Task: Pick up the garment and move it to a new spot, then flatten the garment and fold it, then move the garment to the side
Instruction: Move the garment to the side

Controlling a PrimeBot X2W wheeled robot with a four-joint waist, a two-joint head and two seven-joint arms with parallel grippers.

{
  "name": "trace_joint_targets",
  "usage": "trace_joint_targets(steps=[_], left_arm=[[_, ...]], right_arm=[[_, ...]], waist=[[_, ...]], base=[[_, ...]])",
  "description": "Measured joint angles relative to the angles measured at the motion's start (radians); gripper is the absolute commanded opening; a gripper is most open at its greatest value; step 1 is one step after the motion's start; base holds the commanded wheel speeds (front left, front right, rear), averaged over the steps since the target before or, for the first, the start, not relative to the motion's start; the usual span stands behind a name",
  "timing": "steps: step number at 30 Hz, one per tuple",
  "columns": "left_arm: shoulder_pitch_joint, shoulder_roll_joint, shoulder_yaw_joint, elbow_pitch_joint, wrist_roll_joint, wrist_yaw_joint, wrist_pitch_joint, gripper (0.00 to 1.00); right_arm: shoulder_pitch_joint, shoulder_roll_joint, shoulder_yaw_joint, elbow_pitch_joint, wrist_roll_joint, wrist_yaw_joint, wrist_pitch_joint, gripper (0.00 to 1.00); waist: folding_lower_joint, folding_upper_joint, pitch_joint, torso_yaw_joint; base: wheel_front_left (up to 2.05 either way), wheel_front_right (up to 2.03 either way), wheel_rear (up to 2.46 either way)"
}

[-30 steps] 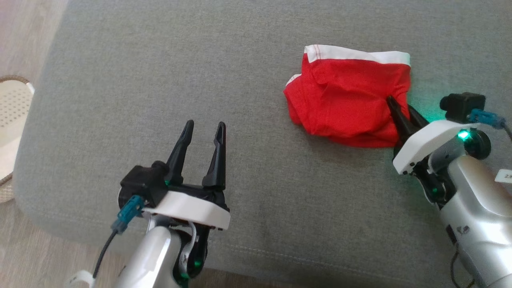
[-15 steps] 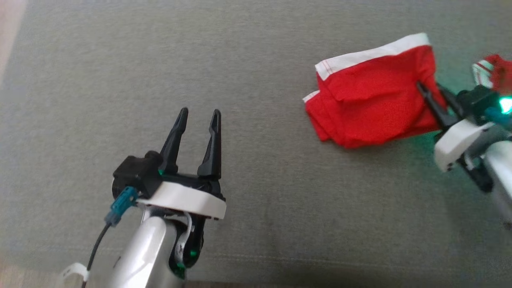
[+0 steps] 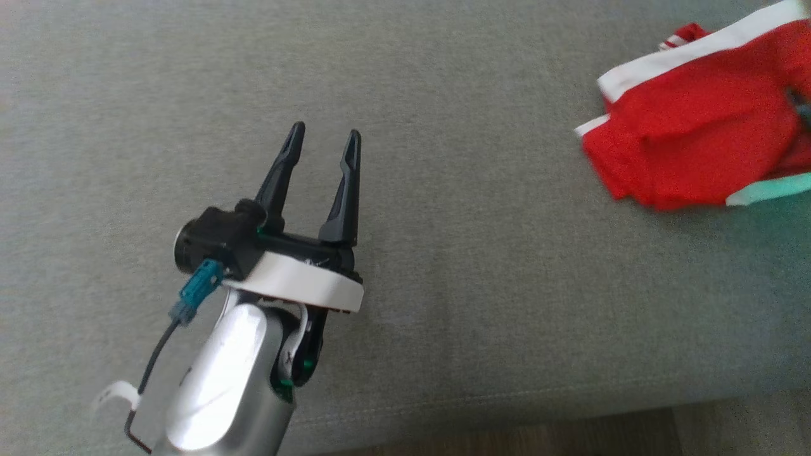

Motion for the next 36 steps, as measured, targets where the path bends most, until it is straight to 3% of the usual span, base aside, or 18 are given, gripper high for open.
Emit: trace_joint_targets(steps=[12,20,21,22,23,31,36], left_arm=[[-0.070,0.000,-0.011,0.015,0.020,-0.009,-0.002,1.00],[-0.074,0.000,-0.011,0.029,0.030,-0.013,-0.002,1.00],[-0.075,0.000,-0.011,0.029,0.030,-0.013,-0.002,1.00],[-0.075,0.000,-0.011,0.029,0.030,-0.013,-0.002,1.00],[-0.076,0.000,-0.011,0.031,0.030,-0.013,-0.002,1.00],[-0.084,0.000,0.010,0.035,0.026,-0.016,-0.002,1.00],[-0.035,0.000,0.025,0.029,0.007,-0.016,-0.002,1.00]], right_arm=[[0.001,-0.014,-0.175,0.086,0.015,0.000,0.044,0.00],[0.002,0.063,-0.294,0.144,-0.041,0.000,0.064,0.00],[0.002,0.071,-0.301,0.147,-0.046,0.000,0.070,0.15],[0.003,0.079,-0.315,0.150,-0.050,0.000,0.070,0.75],[0.003,0.089,-0.334,0.154,-0.049,0.000,0.072,1.00],[0.014,0.158,-0.450,0.128,-0.115,0.000,0.087,1.00],[0.060,0.254,-0.467,0.022,-0.102,0.000,0.036,1.00]], waist=[[0.0000,0.0000,0.091,-0.054],[0.0001,0.0000,0.129,-0.059],[0.0000,0.0000,0.130,-0.059],[0.0001,0.0000,0.132,-0.059],[0.0001,0.0000,0.132,-0.059],[0.0000,0.0000,0.073,-0.052],[0.0000,0.0000,0.005,-0.039]], base=[[0.00,0.00,0.00],[0.00,0.00,0.00],[0.00,0.00,0.00],[0.00,0.00,0.00],[0.00,0.00,0.00],[0.00,0.00,0.00],[0.00,0.00,0.00]])
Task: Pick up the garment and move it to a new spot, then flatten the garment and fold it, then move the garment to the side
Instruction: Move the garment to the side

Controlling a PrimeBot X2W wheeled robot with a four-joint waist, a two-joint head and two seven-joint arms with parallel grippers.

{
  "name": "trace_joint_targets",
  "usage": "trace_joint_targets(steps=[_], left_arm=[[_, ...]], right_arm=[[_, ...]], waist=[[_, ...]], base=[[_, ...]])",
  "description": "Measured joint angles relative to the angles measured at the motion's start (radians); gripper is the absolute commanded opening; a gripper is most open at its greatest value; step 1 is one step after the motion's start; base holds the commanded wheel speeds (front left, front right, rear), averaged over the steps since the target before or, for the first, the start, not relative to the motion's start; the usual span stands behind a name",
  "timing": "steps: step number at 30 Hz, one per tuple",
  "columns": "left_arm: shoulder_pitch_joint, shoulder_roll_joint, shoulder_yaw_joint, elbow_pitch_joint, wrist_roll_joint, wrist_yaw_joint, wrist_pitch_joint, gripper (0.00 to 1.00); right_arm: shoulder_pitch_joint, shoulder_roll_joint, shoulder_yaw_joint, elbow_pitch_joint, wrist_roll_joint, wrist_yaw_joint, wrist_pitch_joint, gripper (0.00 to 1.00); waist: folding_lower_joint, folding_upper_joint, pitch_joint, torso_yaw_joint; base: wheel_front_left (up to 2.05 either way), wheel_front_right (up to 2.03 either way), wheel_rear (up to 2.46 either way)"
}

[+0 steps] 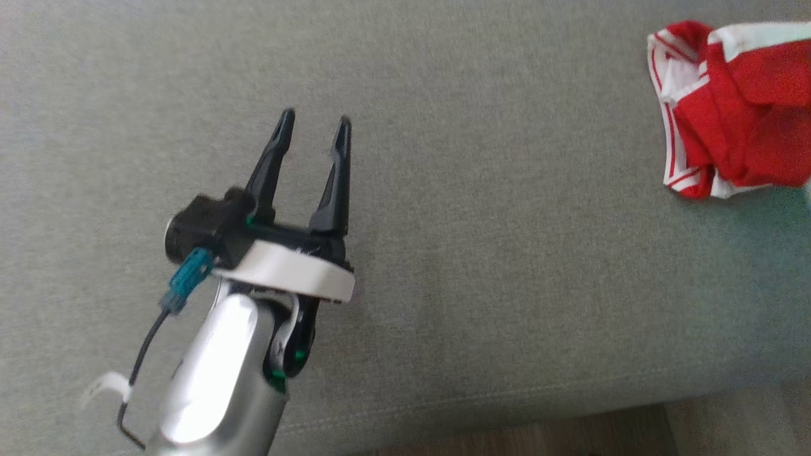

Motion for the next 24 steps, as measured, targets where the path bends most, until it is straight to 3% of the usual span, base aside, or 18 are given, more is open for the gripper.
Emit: trace_joint_targets(steps=[6,13,24], left_arm=[[0.081,-0.001,0.036,-0.018,-0.007,0.000,0.000,1.00],[0.195,0.000,0.088,-0.022,-0.023,-0.001,0.000,1.00],[0.333,0.004,0.121,-0.021,-0.013,-0.009,0.000,1.00]], right_arm=[[0.074,0.108,-0.003,-0.137,0.050,0.000,-0.110,1.00],[0.235,0.229,-0.003,-0.184,0.051,0.000,-0.158,1.00],[0.464,0.394,-0.052,-0.333,-0.092,0.000,-0.165,1.00]], waist=[[0.0000,0.0000,-0.092,0.031],[0.0000,0.0000,-0.201,0.085],[-0.0001,0.0000,-0.316,0.150]], base=[[0.00,0.00,0.00],[0.00,0.00,0.00],[0.00,0.00,0.00]])
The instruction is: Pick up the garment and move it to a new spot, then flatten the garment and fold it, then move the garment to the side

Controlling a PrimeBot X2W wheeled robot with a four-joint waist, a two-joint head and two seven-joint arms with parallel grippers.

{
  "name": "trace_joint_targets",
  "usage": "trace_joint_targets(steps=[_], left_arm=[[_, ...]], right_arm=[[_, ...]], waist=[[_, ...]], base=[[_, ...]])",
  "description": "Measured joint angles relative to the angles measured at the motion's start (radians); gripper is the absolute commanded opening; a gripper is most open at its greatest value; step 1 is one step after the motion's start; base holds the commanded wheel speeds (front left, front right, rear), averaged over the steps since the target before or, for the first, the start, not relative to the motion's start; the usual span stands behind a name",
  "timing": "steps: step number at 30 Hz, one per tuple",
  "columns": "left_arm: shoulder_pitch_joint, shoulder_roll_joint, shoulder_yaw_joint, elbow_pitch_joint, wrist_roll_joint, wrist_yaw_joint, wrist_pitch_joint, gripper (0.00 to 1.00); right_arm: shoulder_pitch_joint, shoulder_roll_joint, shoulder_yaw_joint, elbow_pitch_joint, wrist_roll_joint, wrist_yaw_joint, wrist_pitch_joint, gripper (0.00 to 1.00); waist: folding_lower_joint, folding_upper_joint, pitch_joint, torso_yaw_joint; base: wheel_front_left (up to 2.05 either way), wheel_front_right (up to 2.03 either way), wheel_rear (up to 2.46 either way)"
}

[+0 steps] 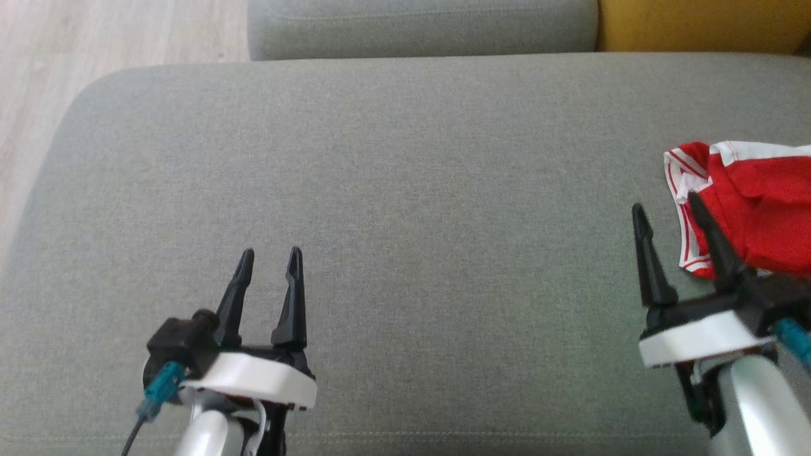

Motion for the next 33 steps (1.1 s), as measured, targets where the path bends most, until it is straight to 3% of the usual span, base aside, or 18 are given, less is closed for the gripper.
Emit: trace_joint_targets(steps=[5,19,33], left_arm=[[0.020,0.000,0.001,-0.004,0.021,0.002,0.000,1.00],[0.023,0.000,0.023,-0.081,0.098,0.067,0.000,1.00],[0.024,0.000,0.054,-0.065,0.047,0.043,0.000,1.00]], right_arm=[[0.033,0.026,-0.005,-0.015,-0.032,0.000,0.000,1.00],[0.032,0.046,-0.019,-0.035,-0.040,0.000,0.000,1.00],[0.032,0.048,-0.021,-0.038,-0.049,0.000,0.000,1.00]], waist=[[0.0000,0.0000,-0.013,0.004],[0.0000,0.0000,-0.009,-0.007],[0.0000,0.0000,-0.003,-0.012]], base=[[0.00,0.00,0.00],[0.00,0.00,0.00],[0.00,0.00,0.00]])
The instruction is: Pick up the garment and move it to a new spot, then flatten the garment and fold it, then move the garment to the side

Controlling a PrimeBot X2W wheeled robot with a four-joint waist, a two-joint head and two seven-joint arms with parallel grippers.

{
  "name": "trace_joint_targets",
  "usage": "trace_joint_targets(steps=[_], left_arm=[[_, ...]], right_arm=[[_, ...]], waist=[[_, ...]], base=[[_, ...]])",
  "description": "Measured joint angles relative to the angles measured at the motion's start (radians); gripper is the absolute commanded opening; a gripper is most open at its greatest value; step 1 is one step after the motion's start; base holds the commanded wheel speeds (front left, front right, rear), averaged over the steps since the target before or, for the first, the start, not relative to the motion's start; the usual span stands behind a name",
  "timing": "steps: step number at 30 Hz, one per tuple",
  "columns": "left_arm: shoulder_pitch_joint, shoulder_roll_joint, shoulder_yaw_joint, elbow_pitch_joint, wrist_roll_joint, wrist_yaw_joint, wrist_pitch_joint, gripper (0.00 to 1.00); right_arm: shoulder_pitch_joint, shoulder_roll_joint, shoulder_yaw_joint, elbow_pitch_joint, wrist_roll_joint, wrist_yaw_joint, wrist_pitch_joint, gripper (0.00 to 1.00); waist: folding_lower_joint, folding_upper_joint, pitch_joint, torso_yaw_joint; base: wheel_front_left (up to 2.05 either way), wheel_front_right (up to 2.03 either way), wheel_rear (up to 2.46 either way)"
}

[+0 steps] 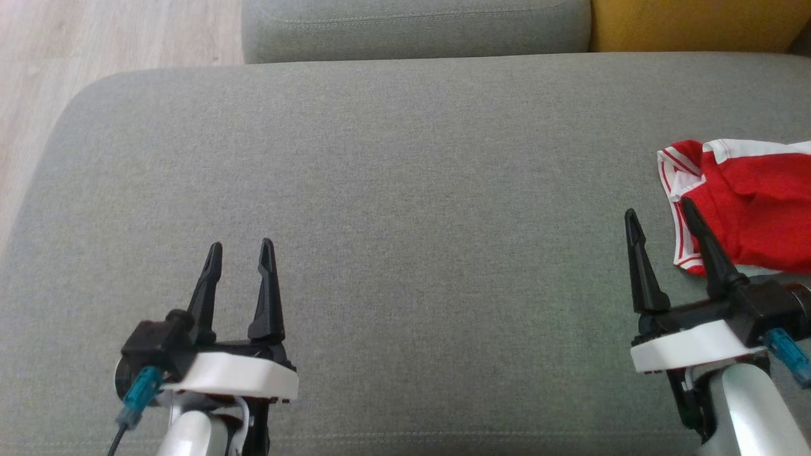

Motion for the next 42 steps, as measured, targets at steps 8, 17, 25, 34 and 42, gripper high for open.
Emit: trace_joint_targets(steps=[8,17,25,34,42], left_arm=[[0.000,0.000,0.003,0.003,-0.003,0.000,0.000,1.00],[0.054,-0.001,0.004,0.102,-0.042,-0.008,0.002,0.00],[0.056,0.001,0.008,0.107,-0.143,-0.020,0.023,0.00],[0.053,0.002,0.016,0.122,-0.233,-0.034,0.044,0.00],[0.039,0.006,0.036,0.130,-0.320,-0.044,0.062,0.00]], right_arm=[[0.000,0.001,0.000,0.000,0.000,0.000,0.000,1.00],[0.061,0.003,0.007,0.092,0.019,0.000,0.005,0.00],[0.060,0.005,0.002,0.093,0.134,0.000,0.024,0.00],[0.060,0.008,-0.007,0.094,0.236,0.000,0.047,0.00],[0.060,0.016,-0.017,0.096,0.336,0.000,0.067,0.00]], waist=[[0.0000,0.0000,0.002,-0.002],[0.0000,0.0000,0.002,-0.004],[0.0000,0.0000,-0.002,-0.006],[0.0000,0.0000,-0.006,-0.008],[0.0000,0.0000,-0.010,-0.010]], base=[[0.00,0.00,0.00],[0.00,0.00,0.00],[0.00,0.00,0.00],[0.00,0.00,0.00],[0.00,0.00,0.00]])
